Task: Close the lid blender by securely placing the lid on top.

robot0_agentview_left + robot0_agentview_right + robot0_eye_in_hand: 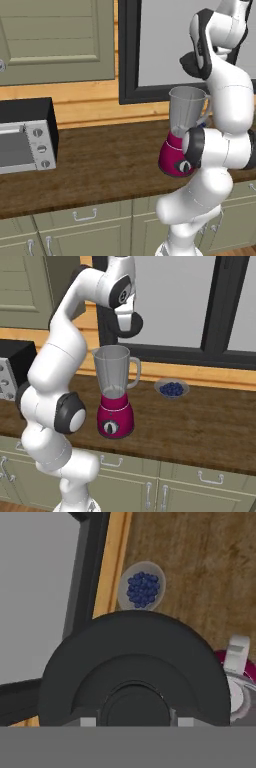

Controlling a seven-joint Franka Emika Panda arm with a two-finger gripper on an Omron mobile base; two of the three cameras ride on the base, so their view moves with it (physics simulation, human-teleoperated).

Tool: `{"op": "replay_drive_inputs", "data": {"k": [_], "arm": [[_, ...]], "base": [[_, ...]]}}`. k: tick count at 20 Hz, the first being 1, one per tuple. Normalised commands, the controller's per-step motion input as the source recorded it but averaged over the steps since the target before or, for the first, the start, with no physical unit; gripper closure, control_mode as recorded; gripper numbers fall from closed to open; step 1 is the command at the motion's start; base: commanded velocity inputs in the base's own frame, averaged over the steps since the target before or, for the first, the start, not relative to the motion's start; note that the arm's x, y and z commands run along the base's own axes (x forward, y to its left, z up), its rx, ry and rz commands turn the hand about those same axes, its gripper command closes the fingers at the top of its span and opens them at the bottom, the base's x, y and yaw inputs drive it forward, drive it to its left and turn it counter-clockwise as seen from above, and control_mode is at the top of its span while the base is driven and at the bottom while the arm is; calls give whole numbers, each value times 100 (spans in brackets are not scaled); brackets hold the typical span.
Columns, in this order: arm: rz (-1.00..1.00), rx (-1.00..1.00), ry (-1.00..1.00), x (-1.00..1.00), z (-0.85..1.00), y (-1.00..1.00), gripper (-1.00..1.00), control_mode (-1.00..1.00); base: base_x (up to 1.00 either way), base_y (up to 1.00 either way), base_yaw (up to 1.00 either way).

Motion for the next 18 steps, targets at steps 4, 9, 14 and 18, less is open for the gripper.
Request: {"op": "replay_drive_inputs", "data": {"k": [4,9,14,18], "arm": [[20,-11,16,0,-16,31,100,-100],[15,-1,12,-3,-9,17,100,-100],[11,0,11,-10,-36,4,100,-100],[4,-2,7,-4,-25,2,100,-100]], "base": [[0,0,0],[0,0,0],[0,0,0],[0,0,0]]}}
